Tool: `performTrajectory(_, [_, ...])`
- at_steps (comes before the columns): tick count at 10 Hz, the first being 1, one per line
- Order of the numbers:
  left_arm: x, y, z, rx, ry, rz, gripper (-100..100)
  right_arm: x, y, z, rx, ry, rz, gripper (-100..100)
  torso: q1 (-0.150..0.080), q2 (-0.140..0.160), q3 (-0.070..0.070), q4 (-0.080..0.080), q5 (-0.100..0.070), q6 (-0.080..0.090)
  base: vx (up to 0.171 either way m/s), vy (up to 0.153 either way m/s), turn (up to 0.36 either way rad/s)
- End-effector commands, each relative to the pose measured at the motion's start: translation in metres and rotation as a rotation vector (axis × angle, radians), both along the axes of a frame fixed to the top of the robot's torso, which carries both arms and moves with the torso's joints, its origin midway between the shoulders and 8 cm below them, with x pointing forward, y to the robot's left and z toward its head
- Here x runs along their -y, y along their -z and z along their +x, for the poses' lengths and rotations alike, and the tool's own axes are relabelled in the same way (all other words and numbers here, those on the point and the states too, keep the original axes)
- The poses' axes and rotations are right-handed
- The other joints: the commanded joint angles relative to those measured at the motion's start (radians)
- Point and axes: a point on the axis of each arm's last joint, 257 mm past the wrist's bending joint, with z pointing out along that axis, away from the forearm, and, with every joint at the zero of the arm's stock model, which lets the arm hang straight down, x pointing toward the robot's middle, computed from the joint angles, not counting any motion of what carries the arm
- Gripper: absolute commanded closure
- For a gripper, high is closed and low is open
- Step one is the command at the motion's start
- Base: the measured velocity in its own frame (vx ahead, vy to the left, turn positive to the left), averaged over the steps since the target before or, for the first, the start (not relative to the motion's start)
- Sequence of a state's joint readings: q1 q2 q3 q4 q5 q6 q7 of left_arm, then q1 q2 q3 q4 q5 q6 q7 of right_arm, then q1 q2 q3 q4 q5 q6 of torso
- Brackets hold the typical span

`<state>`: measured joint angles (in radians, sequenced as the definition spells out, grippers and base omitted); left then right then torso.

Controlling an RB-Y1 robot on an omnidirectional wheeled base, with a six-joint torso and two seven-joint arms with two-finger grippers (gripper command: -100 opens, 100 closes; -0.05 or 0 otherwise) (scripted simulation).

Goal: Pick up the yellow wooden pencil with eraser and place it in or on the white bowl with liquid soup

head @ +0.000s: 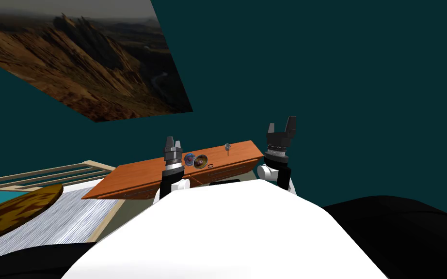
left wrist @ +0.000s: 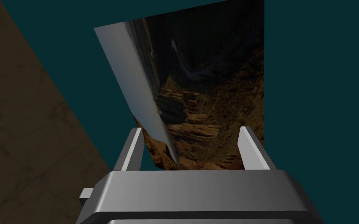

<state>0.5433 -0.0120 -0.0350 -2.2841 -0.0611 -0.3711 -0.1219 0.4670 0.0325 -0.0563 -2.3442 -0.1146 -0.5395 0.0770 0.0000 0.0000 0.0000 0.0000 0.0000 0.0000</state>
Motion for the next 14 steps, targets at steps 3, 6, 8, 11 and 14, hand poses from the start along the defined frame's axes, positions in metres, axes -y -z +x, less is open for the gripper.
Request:
performTrajectory(3, [-0.004,0.028,0.005,-0.050,-0.029,0.125,-100,0.000,0.000,0.000,0.000,0.000,0.000,0,0.001,0.005,0.003,0.001,0.000,0.000,-0.081,0.013,-0.194])
performTrajectory(6, [-0.015,0.057,0.008,-0.097,-0.072,0.225,-100,0.000,0.000,0.000,0.000,0.000,0.000,0,0.001,0.007,0.004,0.001,0.000,0.000,-0.096,0.001,-0.204])
performTrajectory(8, [-0.020,0.068,0.010,-0.117,-0.094,0.267,-100,0.000,0.000,0.000,0.000,0.000,0.000,0,0.001,0.005,0.003,0.001,0.000,0.000,-0.058,-0.001,-0.106])
performTrajectory(11, [-0.032,0.094,0.011,-0.159,-0.139,0.344,-100,0.000,0.000,0.000,0.000,0.000,0.000,0,0.001,0.006,0.003,0.001,0.000,0.000,-0.074,-0.002,-0.231])
performTrajectory(14, [-0.046,0.120,0.012,-0.201,-0.189,0.425,-100,0.000,0.000,0.000,0.000,0.000,0.000,0,0.001,0.003,0.002,0.001,0.000,0.000,-0.043,-0.008,-0.157])
